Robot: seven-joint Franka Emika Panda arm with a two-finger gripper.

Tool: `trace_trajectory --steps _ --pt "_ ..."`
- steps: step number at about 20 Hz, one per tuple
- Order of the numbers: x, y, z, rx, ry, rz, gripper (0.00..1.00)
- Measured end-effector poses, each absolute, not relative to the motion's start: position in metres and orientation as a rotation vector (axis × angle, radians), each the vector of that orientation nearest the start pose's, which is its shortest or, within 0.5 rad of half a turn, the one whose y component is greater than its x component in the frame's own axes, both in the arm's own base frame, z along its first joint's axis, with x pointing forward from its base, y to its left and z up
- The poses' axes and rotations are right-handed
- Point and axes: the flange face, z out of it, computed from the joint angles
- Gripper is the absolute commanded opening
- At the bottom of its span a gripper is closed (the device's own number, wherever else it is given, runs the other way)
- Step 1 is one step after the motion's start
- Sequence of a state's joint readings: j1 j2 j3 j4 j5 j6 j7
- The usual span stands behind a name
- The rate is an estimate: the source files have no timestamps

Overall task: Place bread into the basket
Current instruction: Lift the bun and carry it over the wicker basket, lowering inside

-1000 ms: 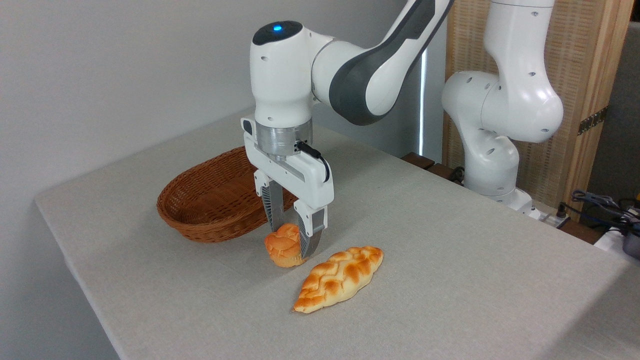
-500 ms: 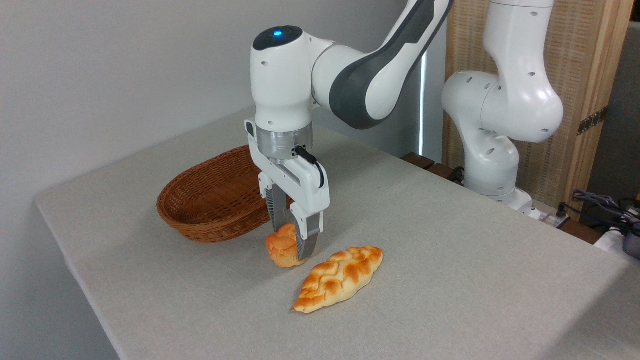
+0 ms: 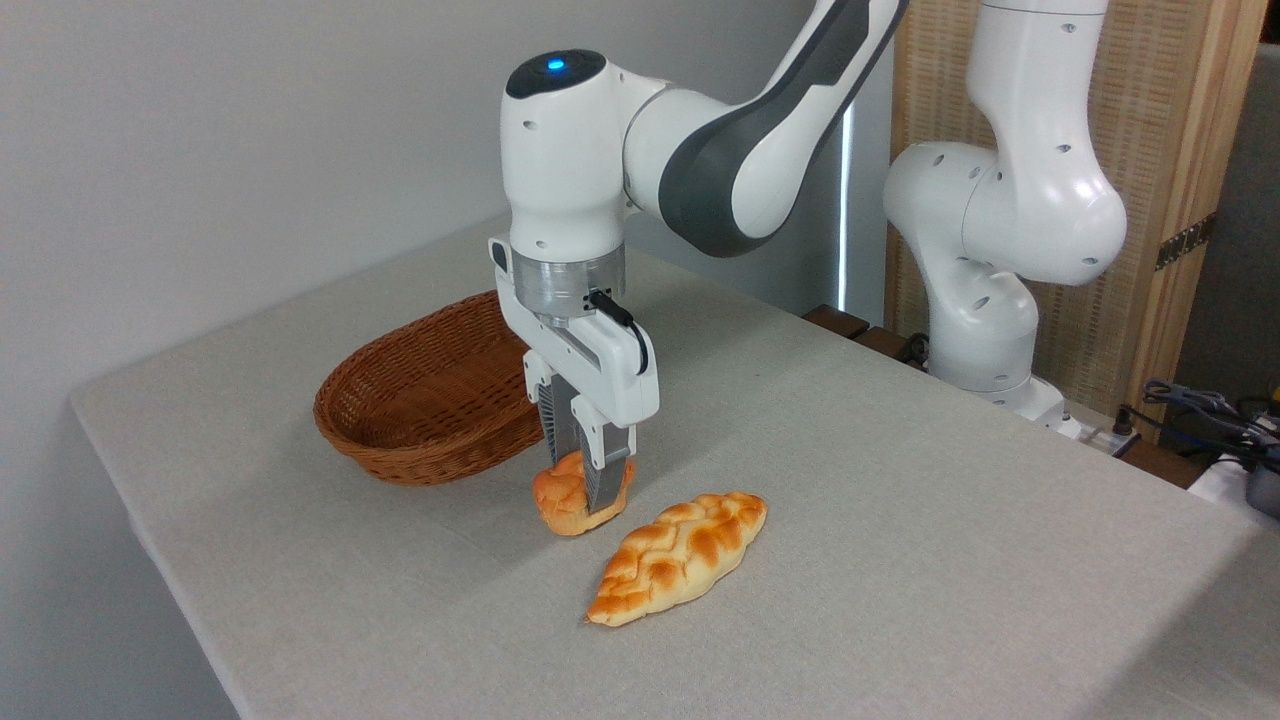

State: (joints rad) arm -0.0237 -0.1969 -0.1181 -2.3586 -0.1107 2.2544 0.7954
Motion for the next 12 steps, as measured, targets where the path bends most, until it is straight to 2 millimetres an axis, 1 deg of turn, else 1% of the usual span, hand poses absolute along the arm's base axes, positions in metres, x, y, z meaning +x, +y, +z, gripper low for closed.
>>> trace_trajectory --steps 2,4,5,6,8,10,11,12 --pt "0.480 -0.071 0.431 -2.910 1.330 -0.154 0.60" --pt "0.488 -0.074 0.462 -2.974 1.318 -0.182 0.61" --pt "0.491 -0.076 0.480 -3.001 1.319 -0.201 0.68" --pt "0.493 -0.078 0.497 -3.022 1.323 -0.217 0.71" --pt "0.498 -0.078 0.527 -3.054 1.292 -0.259 0.71" --pt "0.501 -0.084 0.544 -3.088 1.236 -0.296 0.72" --pt "0.503 -0.093 0.546 -3.098 1.234 -0.302 0.73" --pt "0.503 -0.106 0.543 -3.102 1.247 -0.289 0.74"
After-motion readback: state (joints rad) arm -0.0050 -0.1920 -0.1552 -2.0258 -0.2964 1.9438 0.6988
